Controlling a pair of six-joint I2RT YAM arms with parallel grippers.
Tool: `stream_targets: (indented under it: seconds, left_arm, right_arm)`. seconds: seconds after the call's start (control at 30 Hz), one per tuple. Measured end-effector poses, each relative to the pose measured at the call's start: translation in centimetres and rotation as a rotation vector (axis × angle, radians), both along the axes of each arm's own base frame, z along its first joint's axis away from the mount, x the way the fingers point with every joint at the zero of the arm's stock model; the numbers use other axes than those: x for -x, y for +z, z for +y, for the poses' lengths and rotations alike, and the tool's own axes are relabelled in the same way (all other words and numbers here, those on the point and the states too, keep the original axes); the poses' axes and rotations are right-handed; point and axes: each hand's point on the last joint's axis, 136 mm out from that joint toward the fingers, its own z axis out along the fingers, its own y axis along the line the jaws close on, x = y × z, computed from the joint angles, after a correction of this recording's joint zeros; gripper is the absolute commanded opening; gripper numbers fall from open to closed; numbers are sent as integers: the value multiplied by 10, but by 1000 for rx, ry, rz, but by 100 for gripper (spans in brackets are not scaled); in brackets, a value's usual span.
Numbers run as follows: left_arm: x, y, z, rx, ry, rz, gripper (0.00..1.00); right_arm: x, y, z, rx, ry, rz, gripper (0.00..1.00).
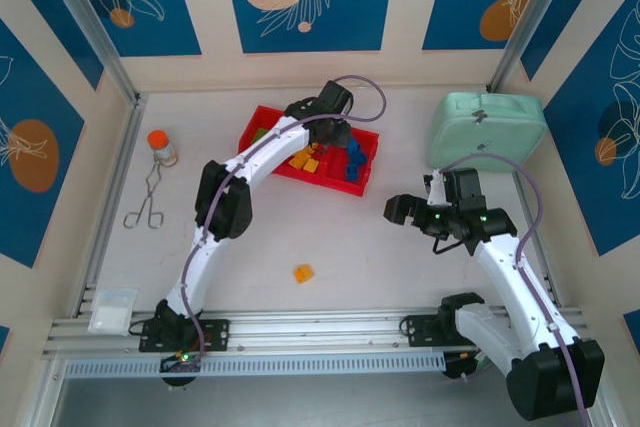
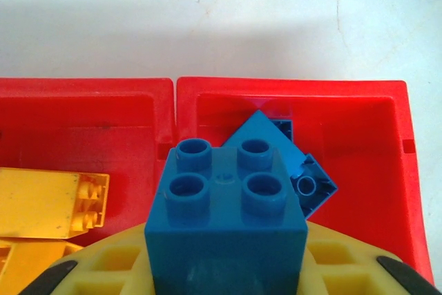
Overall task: Sort the legos into containers by color
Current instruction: Place the lego in the container.
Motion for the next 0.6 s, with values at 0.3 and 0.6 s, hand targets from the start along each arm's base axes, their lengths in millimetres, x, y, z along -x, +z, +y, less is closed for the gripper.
stream_targets:
  seconds: [0.3,0.6]
  left_arm:
    - [5,0,-7,21,-30,17,52]
    - [8,-1,-10,18,-50,20,100]
  right_arm:
    - [0,0,0,0,0,0,99]
    - [0,1,0,0,0,-2,99]
